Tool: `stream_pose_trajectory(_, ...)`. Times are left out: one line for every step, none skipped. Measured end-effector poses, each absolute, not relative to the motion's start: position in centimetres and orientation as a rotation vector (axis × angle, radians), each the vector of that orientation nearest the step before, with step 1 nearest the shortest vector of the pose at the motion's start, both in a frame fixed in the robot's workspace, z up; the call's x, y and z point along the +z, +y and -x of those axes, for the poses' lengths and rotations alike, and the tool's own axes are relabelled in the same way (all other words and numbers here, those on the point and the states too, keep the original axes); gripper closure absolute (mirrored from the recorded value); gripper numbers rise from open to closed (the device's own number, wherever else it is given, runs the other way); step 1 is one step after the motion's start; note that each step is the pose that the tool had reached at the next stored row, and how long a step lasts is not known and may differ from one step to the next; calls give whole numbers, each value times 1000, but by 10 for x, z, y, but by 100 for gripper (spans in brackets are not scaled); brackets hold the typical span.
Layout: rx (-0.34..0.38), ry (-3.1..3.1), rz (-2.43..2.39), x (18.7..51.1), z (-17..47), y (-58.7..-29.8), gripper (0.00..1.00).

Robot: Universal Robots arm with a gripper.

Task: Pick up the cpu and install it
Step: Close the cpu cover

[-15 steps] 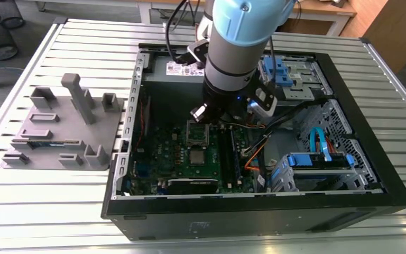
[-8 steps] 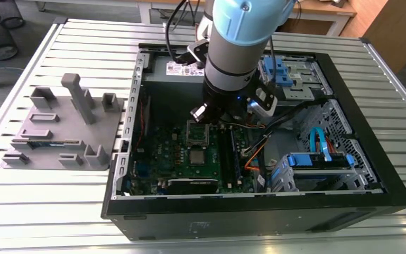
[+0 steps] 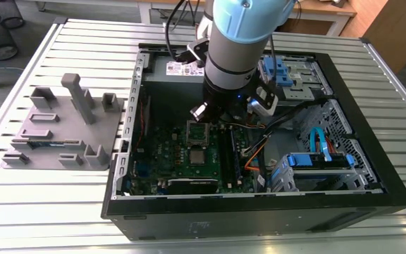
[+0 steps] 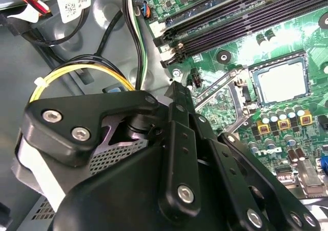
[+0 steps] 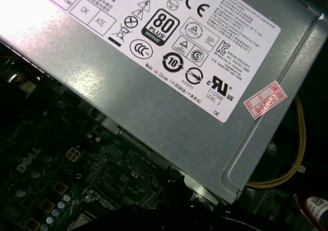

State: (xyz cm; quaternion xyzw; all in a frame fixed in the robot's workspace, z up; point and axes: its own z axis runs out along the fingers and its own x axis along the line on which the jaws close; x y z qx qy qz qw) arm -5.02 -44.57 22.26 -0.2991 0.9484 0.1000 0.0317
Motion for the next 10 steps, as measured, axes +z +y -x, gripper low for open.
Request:
stream_pose_trajectory(308, 2920, 922, 223, 50, -446, 89)
stream_pose_trajectory(308, 2920, 922, 223, 51, -446, 89)
stream_pose_trajectory(308, 2919, 923, 223, 51, -446, 89)
stream_pose_trajectory(307, 2918, 923, 223, 51, -446, 89)
stream_pose_trajectory(307, 2918, 924, 223, 51, -446, 89)
stream_pose_trajectory(306, 2917, 925, 223, 52, -446, 89)
stream_pose_trajectory(306, 2916, 927, 223, 52, -446, 89)
stream_pose_trajectory(306, 2915, 929, 223, 52, -446, 89)
stream_pose_trajectory(306, 2915, 930, 224, 52, -446, 89)
stream_pose_trajectory(306, 2914, 931, 224, 53, -446, 89)
